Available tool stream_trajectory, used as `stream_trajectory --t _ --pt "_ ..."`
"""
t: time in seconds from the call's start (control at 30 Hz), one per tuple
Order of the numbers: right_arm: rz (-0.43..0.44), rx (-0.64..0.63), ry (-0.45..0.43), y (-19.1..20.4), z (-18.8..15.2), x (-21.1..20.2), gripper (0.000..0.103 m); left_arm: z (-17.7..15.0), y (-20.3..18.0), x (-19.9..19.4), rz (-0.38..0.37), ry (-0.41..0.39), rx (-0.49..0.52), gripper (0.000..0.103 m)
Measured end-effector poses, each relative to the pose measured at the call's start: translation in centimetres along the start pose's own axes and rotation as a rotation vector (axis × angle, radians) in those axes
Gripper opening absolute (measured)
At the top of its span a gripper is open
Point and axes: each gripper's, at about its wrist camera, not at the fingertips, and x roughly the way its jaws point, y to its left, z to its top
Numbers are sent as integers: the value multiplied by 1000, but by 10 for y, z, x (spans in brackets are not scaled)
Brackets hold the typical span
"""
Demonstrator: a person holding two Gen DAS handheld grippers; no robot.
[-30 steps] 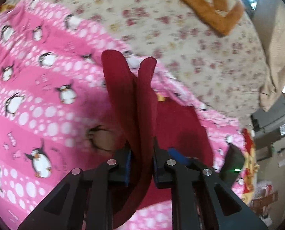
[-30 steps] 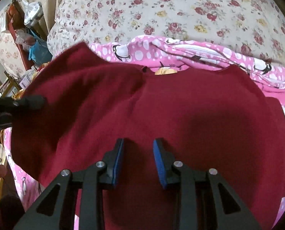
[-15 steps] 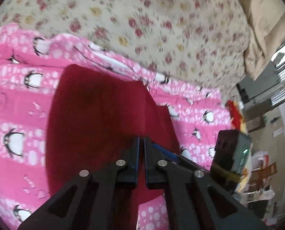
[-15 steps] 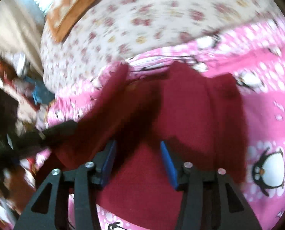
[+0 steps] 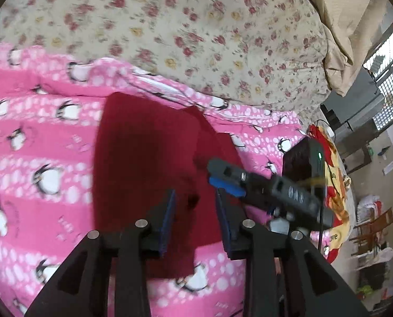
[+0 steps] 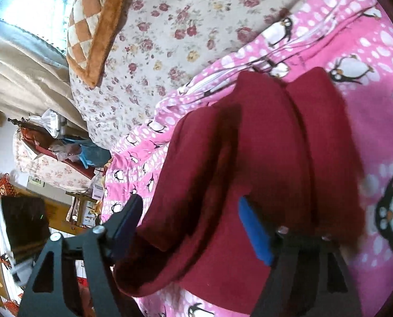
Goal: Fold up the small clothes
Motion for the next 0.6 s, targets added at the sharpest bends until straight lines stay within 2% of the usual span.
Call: stream_trajectory --t 0.13,0.27,0.37,0.43,0.5,0.53,0.57,0.6 --pt "-21 -19 33 5 1 14 82 -32 18 5 50 22 -6 10" --pt "-70 -64 52 14 2 30 84 -60 24 34 14 111 -27 10" --pt "-117 -110 52 23 0 40 84 -67 23 46 36 118 -31 10" --pt "-153 -173 36 32 -4 40 77 -66 21 45 34 112 -25 10" --pt "-197 -219 19 38 -7 39 59 -64 22 43 21 109 -32 10" --pt "-209 -247 12 42 -10 39 54 -63 23 42 18 109 -36 10" --pt "-203 -257 7 44 -12 40 49 -63 23 42 16 110 -40 10" --pt "-193 -265 3 44 -14 41 49 -63 24 42 18 111 -41 10"
